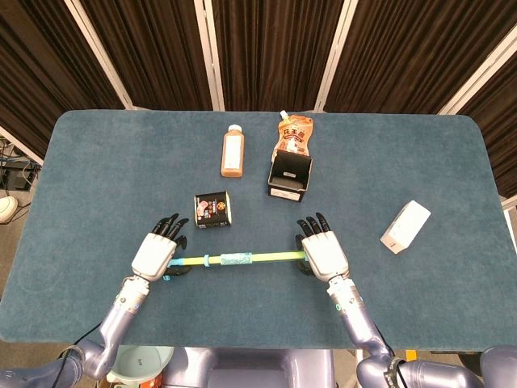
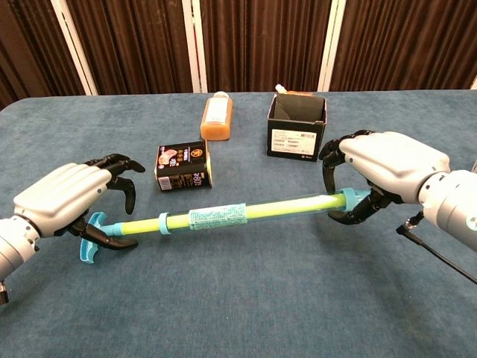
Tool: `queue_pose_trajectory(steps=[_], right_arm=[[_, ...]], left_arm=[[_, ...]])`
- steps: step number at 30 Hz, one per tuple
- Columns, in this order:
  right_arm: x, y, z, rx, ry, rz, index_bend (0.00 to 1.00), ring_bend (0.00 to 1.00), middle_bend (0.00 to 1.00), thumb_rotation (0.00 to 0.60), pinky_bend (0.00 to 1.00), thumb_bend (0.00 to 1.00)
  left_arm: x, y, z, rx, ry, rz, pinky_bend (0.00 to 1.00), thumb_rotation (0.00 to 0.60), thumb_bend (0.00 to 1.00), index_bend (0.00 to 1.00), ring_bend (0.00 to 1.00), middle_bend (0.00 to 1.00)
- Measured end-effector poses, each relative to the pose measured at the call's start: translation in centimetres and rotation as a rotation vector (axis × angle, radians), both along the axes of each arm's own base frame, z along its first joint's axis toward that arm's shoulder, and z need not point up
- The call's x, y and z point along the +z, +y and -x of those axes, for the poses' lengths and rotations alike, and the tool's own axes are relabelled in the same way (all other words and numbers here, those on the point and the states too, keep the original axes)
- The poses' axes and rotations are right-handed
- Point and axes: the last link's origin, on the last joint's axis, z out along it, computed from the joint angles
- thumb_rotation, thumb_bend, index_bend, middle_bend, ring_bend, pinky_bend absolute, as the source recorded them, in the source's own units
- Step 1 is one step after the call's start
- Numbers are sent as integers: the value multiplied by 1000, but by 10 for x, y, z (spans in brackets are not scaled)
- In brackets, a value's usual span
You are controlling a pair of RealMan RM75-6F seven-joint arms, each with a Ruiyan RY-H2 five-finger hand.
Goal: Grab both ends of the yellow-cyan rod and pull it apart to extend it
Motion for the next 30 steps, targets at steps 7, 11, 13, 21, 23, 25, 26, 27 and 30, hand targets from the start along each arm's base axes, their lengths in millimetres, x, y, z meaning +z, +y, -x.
queue_pose_trajectory(steps=[7, 11, 13, 21, 23, 25, 26, 27, 30], right_arm=[[7, -1, 0, 3, -2, 18, 750, 144, 200, 600, 88, 344], [10, -2, 1, 3, 3, 29, 751, 145, 201, 600, 88, 346], [11, -2, 2, 2, 7, 35, 756, 145, 201, 600, 88, 349], [16, -6, 7, -13, 23, 64, 823, 157, 228, 600, 89, 378], [18, -7, 9, -17, 29, 69, 842, 165, 241, 600, 95, 386], [20, -7, 11, -21, 34, 71, 859, 170, 254, 600, 100, 388], [22, -7, 13, -22, 38, 76, 865, 173, 258, 600, 100, 388], [23, -7, 13, -23, 39, 79, 874, 175, 264, 600, 100, 388], [27, -9, 16, -31, 37, 89, 892, 181, 276, 600, 100, 390]], left_arm=[[-7, -3, -1, -10, 10, 4, 157, 600, 327, 634, 53, 151], [-5, -4, -2, -23, 5, -9, 157, 600, 440, 689, 54, 178], [-3, -6, -4, -36, -5, -20, 157, 600, 474, 694, 54, 185], [12, -15, -5, -96, -51, -60, 157, 600, 500, 695, 54, 185], [16, -16, -2, -97, -45, -65, 158, 600, 508, 695, 54, 184], [18, -17, 0, -96, -39, -71, 158, 600, 509, 695, 54, 184], [21, -18, 2, -94, -34, -77, 157, 600, 509, 695, 54, 184], [22, -18, 3, -93, -32, -80, 157, 600, 509, 695, 54, 184], [28, -19, 6, -91, -25, -93, 157, 600, 509, 695, 54, 184]])
